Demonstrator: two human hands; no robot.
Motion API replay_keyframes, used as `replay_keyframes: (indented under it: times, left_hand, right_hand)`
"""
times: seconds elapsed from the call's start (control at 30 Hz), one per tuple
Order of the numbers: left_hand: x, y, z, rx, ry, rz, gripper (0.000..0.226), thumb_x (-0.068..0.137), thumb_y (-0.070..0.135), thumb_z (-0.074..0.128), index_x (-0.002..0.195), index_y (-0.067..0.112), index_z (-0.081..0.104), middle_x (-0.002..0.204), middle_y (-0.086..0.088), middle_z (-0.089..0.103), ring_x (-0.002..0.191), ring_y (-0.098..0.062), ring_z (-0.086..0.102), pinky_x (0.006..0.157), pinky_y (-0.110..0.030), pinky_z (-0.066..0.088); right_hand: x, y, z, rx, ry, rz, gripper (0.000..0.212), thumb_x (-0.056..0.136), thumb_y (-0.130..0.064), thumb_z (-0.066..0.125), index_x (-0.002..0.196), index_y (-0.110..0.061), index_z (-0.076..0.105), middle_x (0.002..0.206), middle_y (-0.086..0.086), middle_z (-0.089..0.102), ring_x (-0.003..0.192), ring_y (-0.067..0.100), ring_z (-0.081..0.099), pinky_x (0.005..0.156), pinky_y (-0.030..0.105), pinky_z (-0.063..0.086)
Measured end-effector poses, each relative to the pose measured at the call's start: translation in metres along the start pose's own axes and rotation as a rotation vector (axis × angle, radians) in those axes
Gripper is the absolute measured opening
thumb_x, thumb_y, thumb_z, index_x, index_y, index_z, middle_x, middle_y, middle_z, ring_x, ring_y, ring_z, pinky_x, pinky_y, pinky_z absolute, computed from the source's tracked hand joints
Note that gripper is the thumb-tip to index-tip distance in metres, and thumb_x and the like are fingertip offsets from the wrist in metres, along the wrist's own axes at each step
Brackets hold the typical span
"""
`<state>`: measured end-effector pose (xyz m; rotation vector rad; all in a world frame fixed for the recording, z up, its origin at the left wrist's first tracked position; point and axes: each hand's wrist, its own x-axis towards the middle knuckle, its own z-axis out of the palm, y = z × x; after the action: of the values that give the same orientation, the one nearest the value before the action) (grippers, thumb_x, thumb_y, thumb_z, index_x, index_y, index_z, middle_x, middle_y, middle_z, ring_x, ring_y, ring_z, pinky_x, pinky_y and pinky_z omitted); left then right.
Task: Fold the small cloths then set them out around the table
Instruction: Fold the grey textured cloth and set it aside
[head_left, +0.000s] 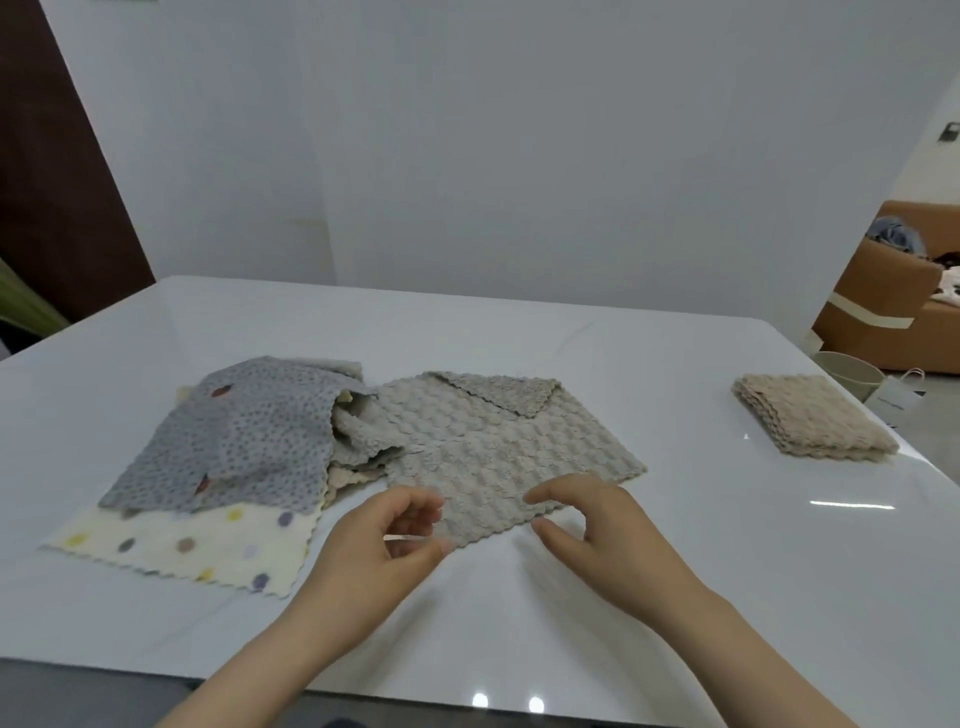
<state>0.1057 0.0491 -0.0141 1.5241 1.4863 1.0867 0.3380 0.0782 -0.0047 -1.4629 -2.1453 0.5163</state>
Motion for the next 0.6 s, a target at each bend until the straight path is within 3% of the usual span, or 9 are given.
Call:
replay_keyframes:
  times: [0.17,0.27,0.4,0.6]
  left_hand:
    - [0.004,-0.014,-0.006,0.14,-0.029,0.051,0.03,0.075,0.02,0.077,0.092,0.037,0.06,0.103,0.013,0.063,0.096,0.002,0.06,0.085,-0.016,0.05]
    - [0.01,-0.026,-0.007,0.214,-0.081,0.053,0.035,0.074,0.023,0.077,0.099,0.037,0.057,0.107,0.012,0.061,0.097,0.002,0.057,0.082,-0.004,0.041]
    - [0.014,-0.036,-0.008,0.346,-0.107,0.126,0.043,0.069,0.029,0.078,0.107,0.033,0.058,0.106,0.018,0.055,0.099,0.0,0.051,0.08,-0.004,0.037]
    - [0.028,-0.039,-0.001,0.406,-0.061,0.203,0.007,0.076,0.018,0.07,0.082,0.022,0.067,0.089,0.008,0.059,0.089,-0.008,0.052,0.074,-0.009,0.037]
  right_hand:
    - [0.001,-0.011,0.016,-0.022,-0.025,0.017,0.029,0.089,-0.028,0.058,0.117,-0.034,0.061,0.117,-0.022,0.059,0.112,-0.003,0.051,0.097,0.014,0.037]
    - [0.003,-0.012,0.021,-0.055,-0.034,0.012,0.032,0.087,-0.026,0.059,0.119,-0.033,0.061,0.117,-0.019,0.06,0.112,-0.001,0.052,0.099,0.018,0.039]
    - [0.006,-0.01,0.022,-0.124,-0.057,0.002,0.036,0.087,-0.024,0.059,0.123,-0.028,0.059,0.119,-0.016,0.058,0.113,0.001,0.052,0.098,0.016,0.037]
    - [0.019,-0.006,0.027,-0.237,-0.098,-0.028,0.036,0.086,-0.018,0.055,0.121,-0.025,0.06,0.114,-0.012,0.06,0.107,0.009,0.053,0.092,0.019,0.04]
